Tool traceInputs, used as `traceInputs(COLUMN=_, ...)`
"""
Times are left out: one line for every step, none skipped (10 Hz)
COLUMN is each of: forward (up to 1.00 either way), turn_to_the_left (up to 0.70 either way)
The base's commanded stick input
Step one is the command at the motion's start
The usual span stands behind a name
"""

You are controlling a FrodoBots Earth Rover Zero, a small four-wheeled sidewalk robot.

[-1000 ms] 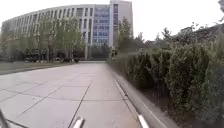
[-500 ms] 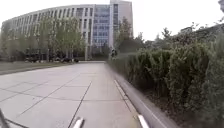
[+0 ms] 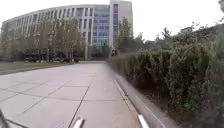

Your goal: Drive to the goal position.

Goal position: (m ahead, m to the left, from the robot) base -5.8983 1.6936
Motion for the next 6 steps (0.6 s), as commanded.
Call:
traceInputs(forward=0.01, turn_to_the_left=0.00)
traceInputs(forward=0.02, turn_to_the_left=0.00)
traceInputs(forward=0.04, turn_to_the_left=0.00)
traceInputs(forward=0.00, turn_to_the_left=0.00)
traceInputs(forward=0.00, turn_to_the_left=0.00)
traceInputs(forward=0.00, turn_to_the_left=0.00)
